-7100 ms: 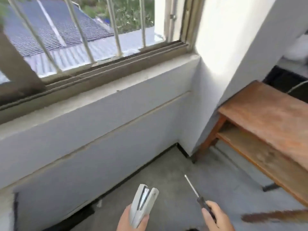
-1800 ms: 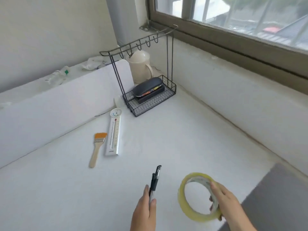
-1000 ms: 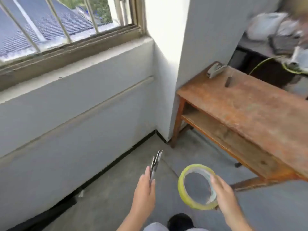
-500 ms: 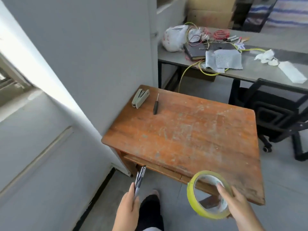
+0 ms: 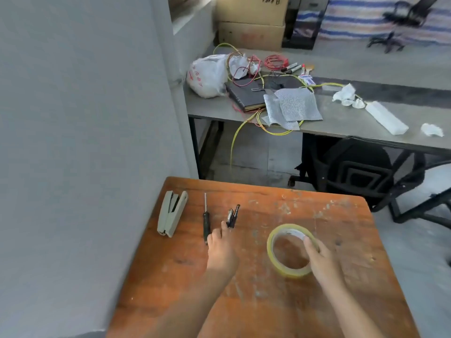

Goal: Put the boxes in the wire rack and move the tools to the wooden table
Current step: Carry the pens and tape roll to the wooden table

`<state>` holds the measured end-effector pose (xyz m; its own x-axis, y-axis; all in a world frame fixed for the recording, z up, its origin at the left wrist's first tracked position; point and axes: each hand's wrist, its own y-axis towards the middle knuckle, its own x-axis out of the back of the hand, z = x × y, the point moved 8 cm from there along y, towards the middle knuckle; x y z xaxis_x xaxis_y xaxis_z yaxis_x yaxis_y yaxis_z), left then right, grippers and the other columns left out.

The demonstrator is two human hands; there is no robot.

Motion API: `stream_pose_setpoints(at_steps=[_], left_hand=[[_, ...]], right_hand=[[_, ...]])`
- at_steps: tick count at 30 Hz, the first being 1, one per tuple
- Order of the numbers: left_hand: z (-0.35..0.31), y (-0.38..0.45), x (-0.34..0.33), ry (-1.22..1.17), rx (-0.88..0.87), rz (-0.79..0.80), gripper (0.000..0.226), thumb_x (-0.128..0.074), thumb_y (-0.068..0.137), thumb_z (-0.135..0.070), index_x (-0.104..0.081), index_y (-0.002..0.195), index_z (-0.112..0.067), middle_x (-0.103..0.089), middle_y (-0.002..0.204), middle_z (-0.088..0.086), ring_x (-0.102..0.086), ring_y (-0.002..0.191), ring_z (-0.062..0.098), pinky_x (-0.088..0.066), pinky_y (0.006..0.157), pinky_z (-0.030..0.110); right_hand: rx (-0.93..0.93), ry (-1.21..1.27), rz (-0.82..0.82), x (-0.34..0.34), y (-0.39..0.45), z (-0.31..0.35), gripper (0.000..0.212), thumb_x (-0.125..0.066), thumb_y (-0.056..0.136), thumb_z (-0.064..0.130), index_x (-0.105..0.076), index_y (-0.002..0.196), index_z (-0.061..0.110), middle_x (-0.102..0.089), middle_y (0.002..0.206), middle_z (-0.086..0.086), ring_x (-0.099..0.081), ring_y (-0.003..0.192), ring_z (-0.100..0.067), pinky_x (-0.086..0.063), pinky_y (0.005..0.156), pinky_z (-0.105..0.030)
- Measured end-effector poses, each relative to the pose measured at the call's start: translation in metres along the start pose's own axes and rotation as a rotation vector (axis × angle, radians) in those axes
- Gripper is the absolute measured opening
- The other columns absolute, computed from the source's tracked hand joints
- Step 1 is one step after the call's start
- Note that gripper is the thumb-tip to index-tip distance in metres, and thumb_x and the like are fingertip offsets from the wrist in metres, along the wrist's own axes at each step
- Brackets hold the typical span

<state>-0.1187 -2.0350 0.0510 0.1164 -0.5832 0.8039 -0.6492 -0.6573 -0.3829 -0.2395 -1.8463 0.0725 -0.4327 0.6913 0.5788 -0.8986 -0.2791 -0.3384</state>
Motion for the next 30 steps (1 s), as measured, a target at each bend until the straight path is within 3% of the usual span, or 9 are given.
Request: stream_pose_setpoints(at_steps=[8,14,17,21,24,30], left_hand=[[-0.014,0.04,-0.014,0.01,0.088,0.009,0.069,-0.039,0.085,0.004,0.004,0.138,-0.005,-0.008,0.15,0.014,-0.012,0.135,0.029,-0.024,0.112,0.036],[-0.005,0.03,-0.01,-0.021,0.004,-0.024,0.055,-0.04,0.09,-0.017,-0.015,0.138,-0.007,-0.025,0.143,0.015,-0.024,0.13,0.03,-0.025,0.111,0.038],[0.002,0.03,-0.012,0.004,-0.035,-0.015,0.049,-0.037,0.092,-0.016,-0.019,0.137,-0.011,-0.032,0.137,0.013,-0.03,0.124,0.027,-0.031,0.106,0.033],[0.004,0.035,-0.014,0.026,-0.011,-0.007,0.048,-0.033,0.093,-0.016,-0.015,0.137,-0.012,-0.03,0.138,0.011,-0.028,0.127,0.023,-0.032,0.105,0.028],[0.002,0.037,-0.013,0.043,0.001,-0.022,0.048,-0.032,0.093,-0.015,-0.013,0.138,-0.011,-0.028,0.138,0.01,-0.028,0.127,0.022,-0.031,0.105,0.028],[0.0,0.031,-0.011,0.016,0.002,-0.016,0.052,-0.036,0.092,-0.02,-0.013,0.137,-0.009,-0.025,0.141,0.011,-0.024,0.13,0.024,-0.031,0.108,0.031]], right_hand=[[-0.016,-0.153,-0.04,-0.02,0.061,0.007,0.036,-0.036,0.093,0.027,-0.056,0.114,0.005,-0.056,0.116,-0.025,-0.044,0.115,-0.034,-0.039,0.088,-0.039],[-0.024,-0.247,-0.021,-0.035,0.082,0.005,0.039,-0.035,0.093,0.029,-0.059,0.104,0.002,-0.058,0.104,-0.024,-0.048,0.094,-0.029,-0.033,0.067,-0.034],[-0.003,-0.247,-0.015,-0.038,0.085,0.004,0.039,-0.034,0.093,0.028,-0.059,0.103,-0.001,-0.057,0.105,-0.025,-0.042,0.088,-0.023,-0.029,0.068,-0.032],[0.041,-0.25,-0.008,-0.043,0.089,0.01,0.039,-0.035,0.093,0.027,-0.058,0.104,-0.002,-0.056,0.109,-0.025,-0.048,0.102,-0.03,-0.031,0.07,-0.032],[0.055,-0.243,-0.007,-0.046,0.09,0.017,0.039,-0.036,0.093,0.027,-0.056,0.112,0.0,-0.054,0.117,-0.025,-0.046,0.111,-0.032,-0.039,0.083,-0.036],[0.065,-0.238,-0.007,-0.05,0.086,0.023,0.042,-0.038,0.092,0.031,-0.058,0.105,-0.003,-0.055,0.111,-0.026,-0.049,0.103,-0.033,-0.041,0.081,-0.036]])
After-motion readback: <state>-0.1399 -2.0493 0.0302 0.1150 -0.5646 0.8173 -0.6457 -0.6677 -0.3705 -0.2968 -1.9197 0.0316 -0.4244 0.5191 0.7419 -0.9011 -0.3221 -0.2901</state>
